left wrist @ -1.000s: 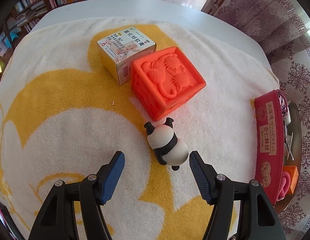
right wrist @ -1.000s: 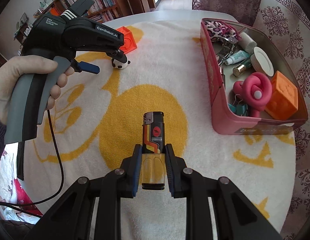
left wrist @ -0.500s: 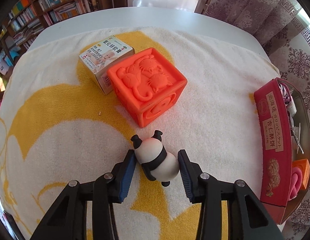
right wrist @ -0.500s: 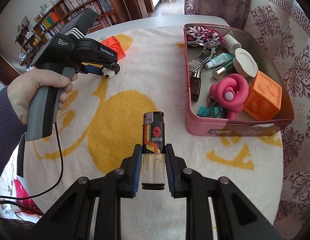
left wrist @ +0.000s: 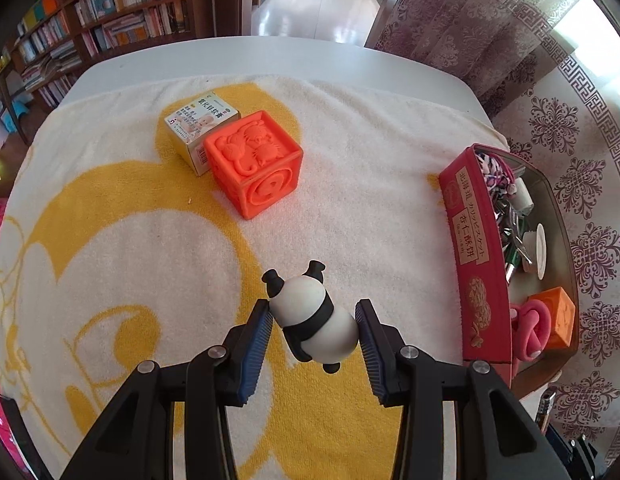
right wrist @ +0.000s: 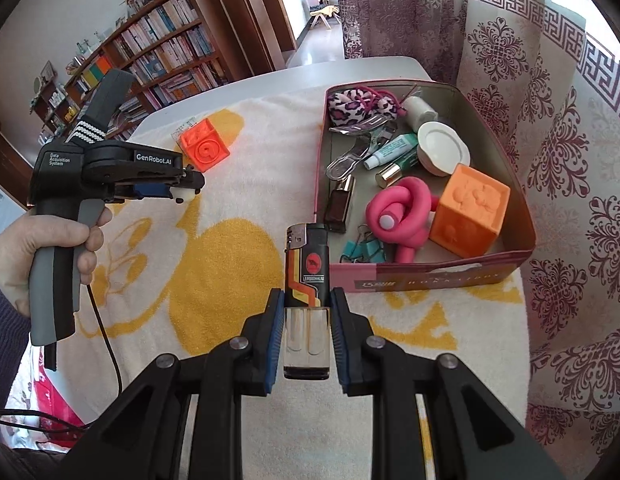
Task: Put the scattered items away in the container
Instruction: 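Carry the lighter and panda into the tin and release both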
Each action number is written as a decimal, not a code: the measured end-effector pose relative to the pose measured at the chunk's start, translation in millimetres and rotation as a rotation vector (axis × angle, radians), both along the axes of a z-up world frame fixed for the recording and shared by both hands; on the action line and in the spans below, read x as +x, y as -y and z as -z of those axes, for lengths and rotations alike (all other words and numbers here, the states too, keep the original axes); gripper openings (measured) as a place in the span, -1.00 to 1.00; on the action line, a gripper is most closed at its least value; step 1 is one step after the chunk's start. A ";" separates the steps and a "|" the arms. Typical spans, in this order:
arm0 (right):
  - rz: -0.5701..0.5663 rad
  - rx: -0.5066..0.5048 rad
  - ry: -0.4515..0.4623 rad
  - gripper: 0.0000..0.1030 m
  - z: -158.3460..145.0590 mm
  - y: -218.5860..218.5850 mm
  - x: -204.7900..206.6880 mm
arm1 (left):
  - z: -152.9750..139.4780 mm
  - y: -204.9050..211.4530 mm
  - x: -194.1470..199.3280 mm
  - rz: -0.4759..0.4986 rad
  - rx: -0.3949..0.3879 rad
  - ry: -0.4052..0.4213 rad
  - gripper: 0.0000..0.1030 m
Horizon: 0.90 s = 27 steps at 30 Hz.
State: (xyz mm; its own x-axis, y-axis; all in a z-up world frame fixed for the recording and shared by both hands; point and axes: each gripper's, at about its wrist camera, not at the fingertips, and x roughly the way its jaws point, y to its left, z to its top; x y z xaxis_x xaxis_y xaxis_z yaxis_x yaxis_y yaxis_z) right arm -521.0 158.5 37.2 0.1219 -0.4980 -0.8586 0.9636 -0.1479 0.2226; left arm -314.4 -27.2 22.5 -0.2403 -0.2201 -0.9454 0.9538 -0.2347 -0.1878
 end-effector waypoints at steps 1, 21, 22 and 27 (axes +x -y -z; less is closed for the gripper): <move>0.014 -0.009 -0.001 -0.52 -2.4 0.0 -5.9 | -4.0 -9.7 -7.4 0.009 -0.003 -0.009 -0.13; 0.066 -0.065 0.117 -0.49 12.9 79.0 -70.0 | -36.1 -71.7 -50.3 0.088 -0.022 -0.029 -0.13; 0.069 -0.067 0.122 -0.46 13.3 74.9 -71.2 | -36.3 -72.7 -51.2 0.088 -0.021 -0.030 -0.13; 0.103 -0.072 0.134 -0.08 10.8 40.5 -81.4 | -39.7 -76.7 -66.4 0.107 -0.023 -0.042 -0.13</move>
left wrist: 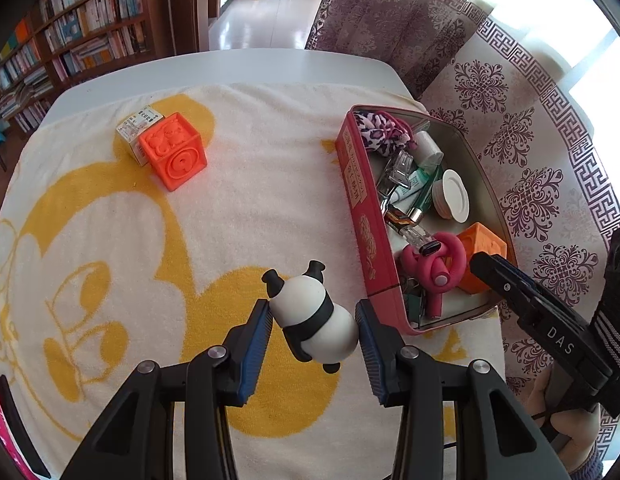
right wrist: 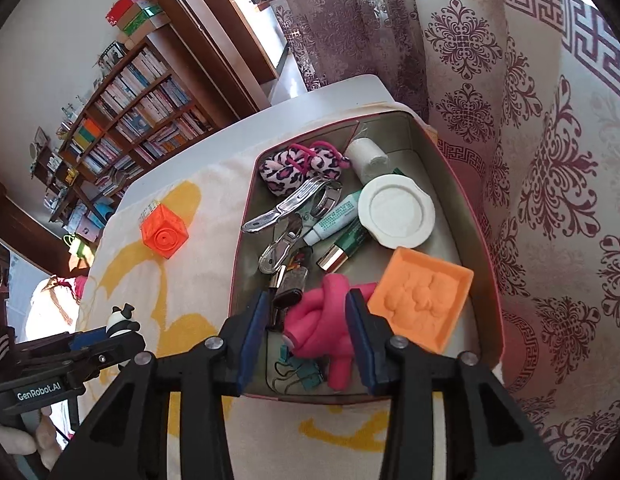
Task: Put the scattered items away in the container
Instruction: 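Carry the lighter and panda into the tin and release both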
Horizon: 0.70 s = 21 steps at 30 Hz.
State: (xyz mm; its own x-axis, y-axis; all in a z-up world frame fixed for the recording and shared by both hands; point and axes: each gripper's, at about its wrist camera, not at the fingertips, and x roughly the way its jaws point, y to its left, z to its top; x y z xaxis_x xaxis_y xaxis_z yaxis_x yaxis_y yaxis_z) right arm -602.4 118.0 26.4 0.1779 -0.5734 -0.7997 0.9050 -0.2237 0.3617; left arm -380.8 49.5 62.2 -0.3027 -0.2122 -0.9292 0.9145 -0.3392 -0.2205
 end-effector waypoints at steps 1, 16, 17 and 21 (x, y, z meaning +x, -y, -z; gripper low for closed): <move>0.004 0.003 -0.011 -0.08 -1.0 -7.4 -1.1 | -0.7 -0.7 -5.3 0.010 -0.001 -0.004 -0.13; 0.038 0.018 -0.037 -0.08 -6.9 -70.0 -4.8 | 0.9 -4.7 -91.9 0.140 0.020 -0.065 -0.06; 0.040 0.021 -0.034 -0.08 -6.5 -70.9 -5.9 | 1.7 -4.4 -93.4 0.140 0.024 -0.068 0.05; 0.045 0.021 -0.031 -0.08 -6.3 -74.1 -8.5 | 4.3 -2.1 -85.5 0.110 0.027 -0.069 0.31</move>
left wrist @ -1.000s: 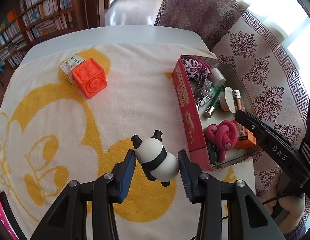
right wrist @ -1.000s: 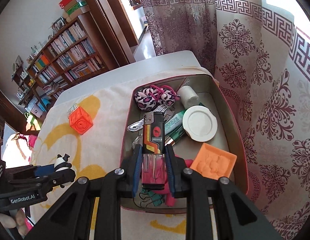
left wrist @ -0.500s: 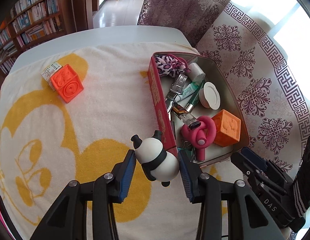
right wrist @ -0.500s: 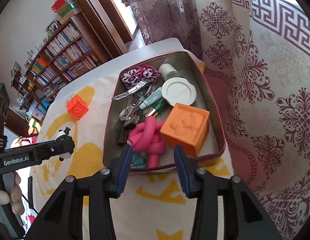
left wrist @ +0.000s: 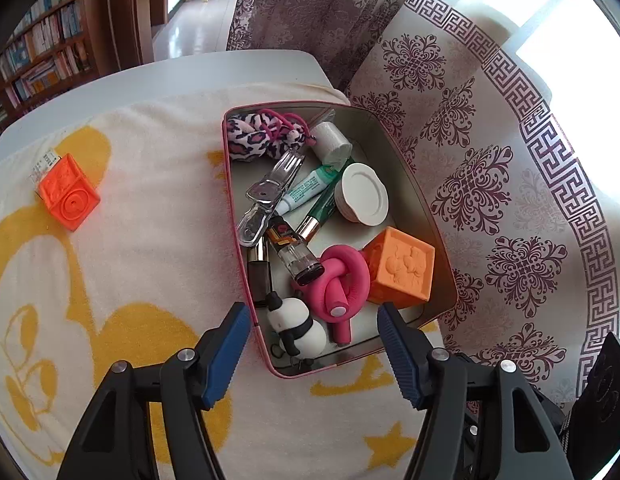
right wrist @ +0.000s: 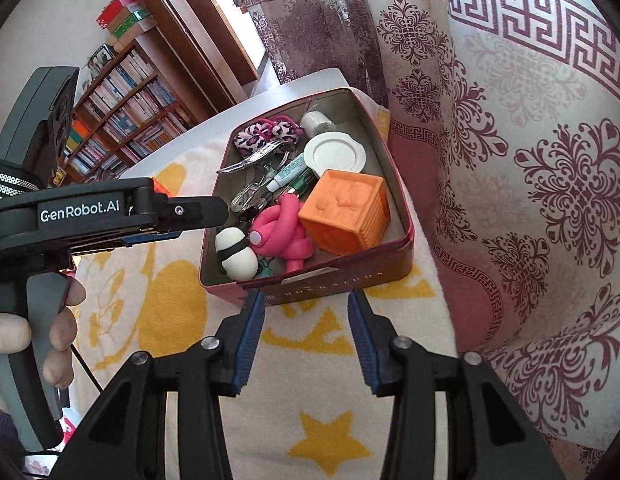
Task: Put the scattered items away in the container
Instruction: 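Carry the lighter and panda into the tin and release both, then move both open tools back toward the orange cube and medicine box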
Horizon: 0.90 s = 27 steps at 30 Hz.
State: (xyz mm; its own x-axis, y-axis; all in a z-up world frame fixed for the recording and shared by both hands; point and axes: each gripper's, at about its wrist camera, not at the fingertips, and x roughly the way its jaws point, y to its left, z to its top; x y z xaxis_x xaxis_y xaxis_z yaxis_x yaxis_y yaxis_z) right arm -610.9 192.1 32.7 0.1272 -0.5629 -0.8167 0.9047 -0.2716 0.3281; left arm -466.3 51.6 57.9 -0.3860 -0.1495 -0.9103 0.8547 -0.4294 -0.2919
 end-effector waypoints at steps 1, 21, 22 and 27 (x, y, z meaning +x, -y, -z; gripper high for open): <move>0.000 0.000 0.001 -0.08 -0.1 -0.1 -0.4 | 1.2 1.1 4.2 -0.012 0.003 0.004 0.31; -0.103 -0.011 0.013 -0.08 -5.8 28.9 41.5 | 9.5 11.9 82.3 -0.172 0.036 0.049 0.31; -0.107 -0.011 0.014 -0.08 -6.0 30.1 44.5 | 9.8 12.8 86.8 -0.179 0.038 0.051 0.31; -0.129 -0.013 0.012 0.12 -7.3 37.4 59.9 | 10.0 19.1 107.6 -0.209 0.042 0.059 0.31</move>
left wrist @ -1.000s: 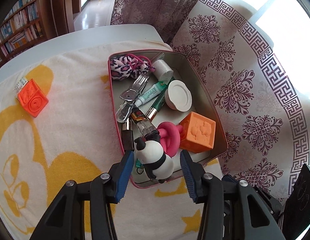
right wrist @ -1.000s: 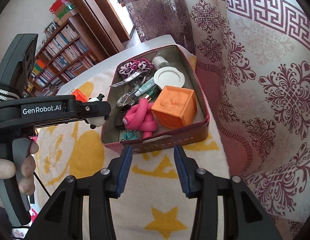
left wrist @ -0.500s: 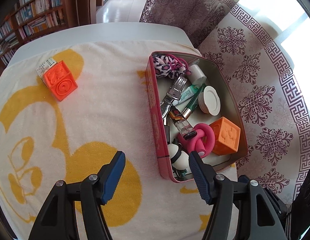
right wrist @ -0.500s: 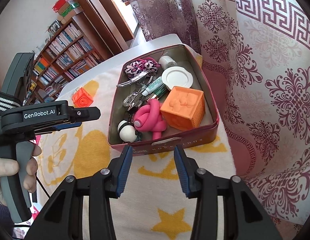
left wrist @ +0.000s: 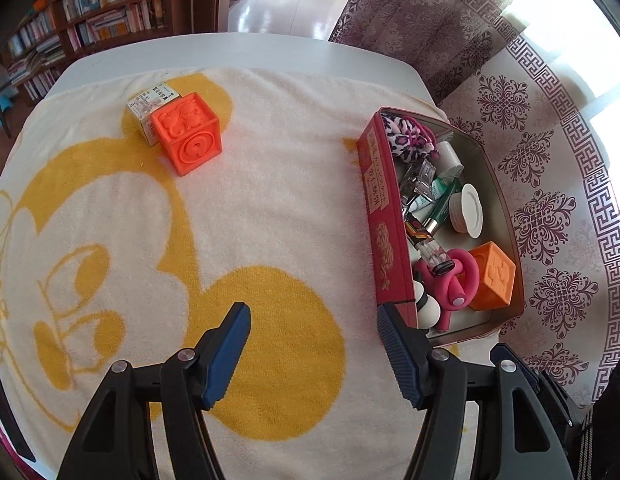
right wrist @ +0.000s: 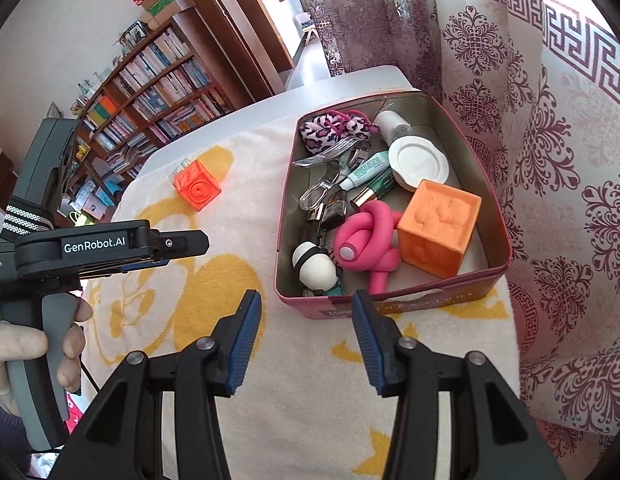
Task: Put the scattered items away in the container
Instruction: 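Move both open tools back toward the orange cube and medicine box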
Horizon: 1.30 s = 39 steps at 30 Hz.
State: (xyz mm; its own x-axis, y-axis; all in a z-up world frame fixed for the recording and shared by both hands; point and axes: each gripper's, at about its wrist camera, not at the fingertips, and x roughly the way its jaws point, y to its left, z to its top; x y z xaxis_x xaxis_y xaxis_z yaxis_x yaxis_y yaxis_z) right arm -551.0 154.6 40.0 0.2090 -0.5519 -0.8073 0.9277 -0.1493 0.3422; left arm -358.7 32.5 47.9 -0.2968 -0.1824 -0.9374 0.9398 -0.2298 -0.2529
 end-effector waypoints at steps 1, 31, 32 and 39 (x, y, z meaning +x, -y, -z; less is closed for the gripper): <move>-0.002 -0.001 -0.001 0.14 -0.8 1.2 3.3 | 0.0 1.0 3.9 -0.004 -0.001 0.002 0.31; -0.055 0.073 -0.017 0.53 19.0 52.5 97.0 | 14.9 32.8 107.1 -0.038 0.011 0.086 0.31; -0.054 0.078 -0.017 0.53 20.4 55.0 99.8 | 16.1 34.5 109.9 -0.035 0.012 0.091 0.31; -0.045 0.100 -0.025 0.54 28.7 72.3 117.0 | 25.3 46.7 128.5 -0.024 0.029 0.100 0.31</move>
